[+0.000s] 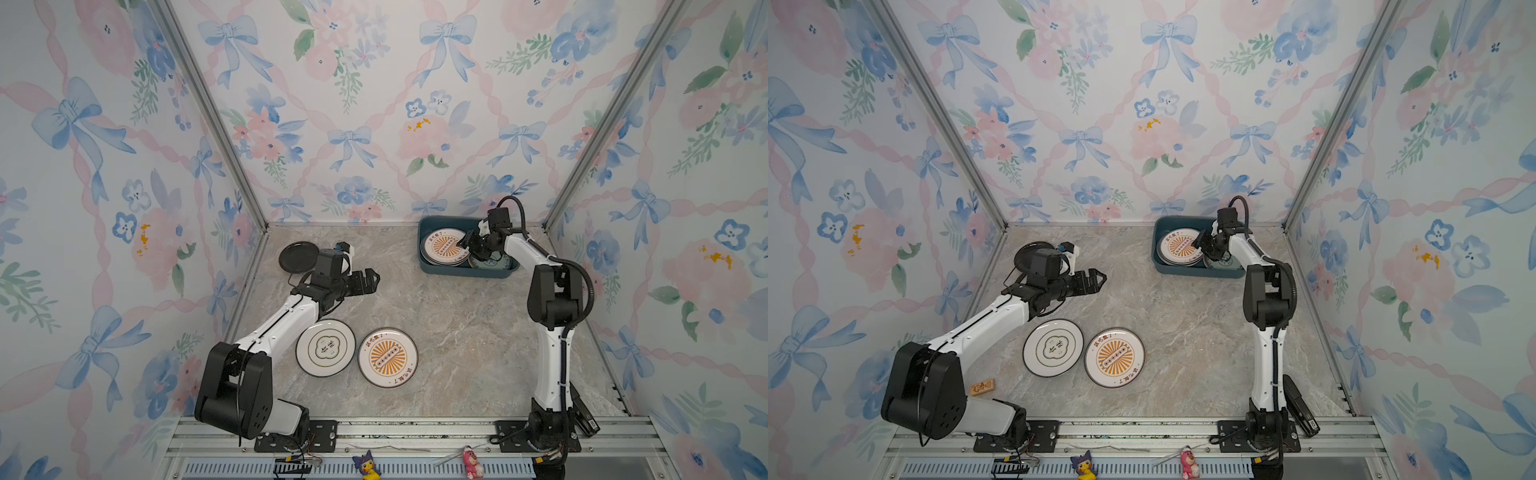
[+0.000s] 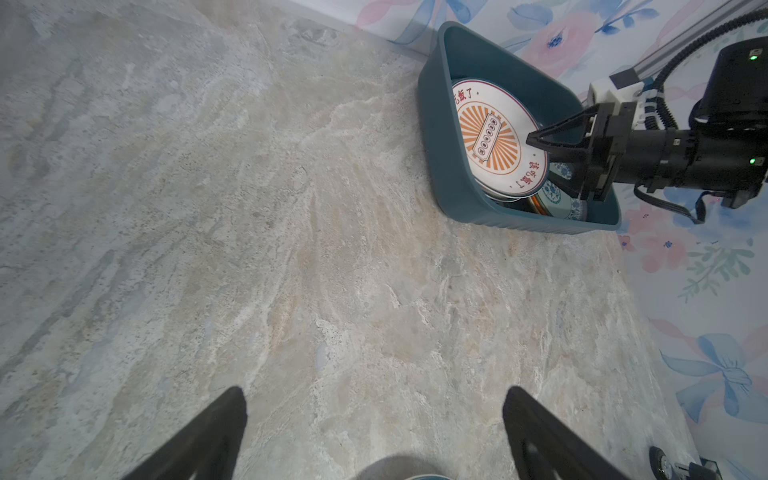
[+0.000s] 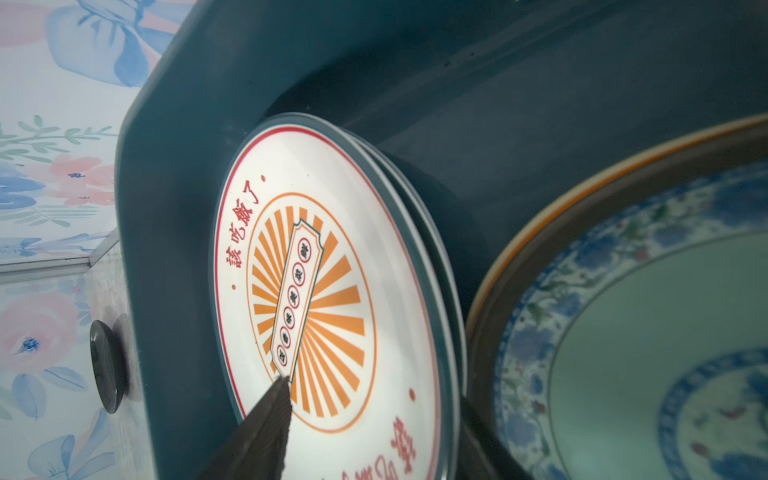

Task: Place the plates into the plastic bin on the countertop
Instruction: 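Release the sunburst plate with the right gripper while the left reaches the black plate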

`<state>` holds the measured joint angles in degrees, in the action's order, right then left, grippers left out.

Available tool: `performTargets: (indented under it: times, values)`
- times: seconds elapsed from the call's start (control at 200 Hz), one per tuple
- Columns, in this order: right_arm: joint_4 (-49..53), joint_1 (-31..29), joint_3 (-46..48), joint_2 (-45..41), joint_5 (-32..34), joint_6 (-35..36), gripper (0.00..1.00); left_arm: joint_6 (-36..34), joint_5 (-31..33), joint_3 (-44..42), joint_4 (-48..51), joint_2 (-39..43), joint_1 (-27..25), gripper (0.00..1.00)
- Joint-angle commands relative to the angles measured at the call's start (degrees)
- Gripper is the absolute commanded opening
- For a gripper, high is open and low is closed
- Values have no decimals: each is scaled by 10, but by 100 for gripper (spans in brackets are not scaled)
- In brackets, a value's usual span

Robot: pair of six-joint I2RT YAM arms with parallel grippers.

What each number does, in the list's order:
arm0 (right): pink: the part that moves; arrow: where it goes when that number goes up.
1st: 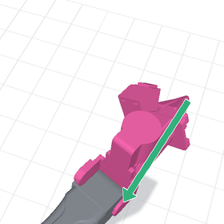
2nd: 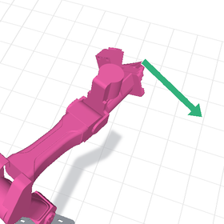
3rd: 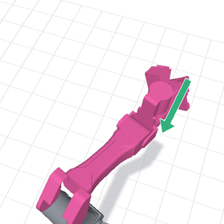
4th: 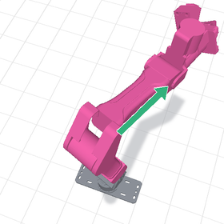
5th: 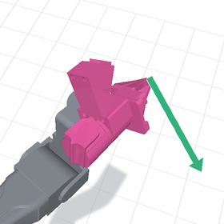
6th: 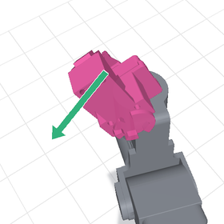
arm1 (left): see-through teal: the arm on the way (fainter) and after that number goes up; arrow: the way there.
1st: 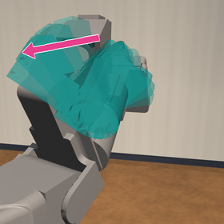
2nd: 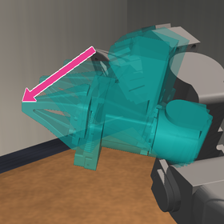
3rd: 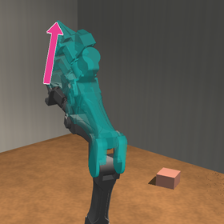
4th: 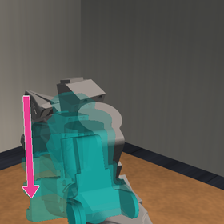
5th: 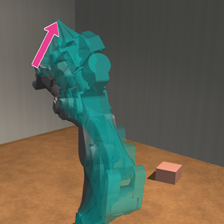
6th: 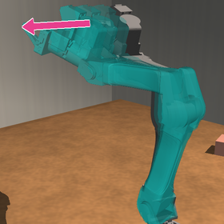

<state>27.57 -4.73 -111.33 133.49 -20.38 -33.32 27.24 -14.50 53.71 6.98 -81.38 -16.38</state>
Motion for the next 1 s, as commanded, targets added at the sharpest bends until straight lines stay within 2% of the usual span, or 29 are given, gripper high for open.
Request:
performTargets:
  times: [0.0,0.255,0.525,0.715,0.87,0.995]
  values:
    - [68,3,-9,3,48,21,59,9,15,-13,0,1,12,98]
    - [92,3,-15,-6,72,39,59,10,35,-23,1,20,28,98]
    - [134,0,-40,-14,121,69,60,11,84,-39,1,49,43,98]
    - [149,0,-53,-22,137,80,61,16,88,-39,0,44,61,98]
    - [140,-1,-30,-64,151,89,61,26,106,-45,-7,30,85,98]
    - [126,-7,9,-122,160,100,61,36,114,-57,-30,14,125,98]
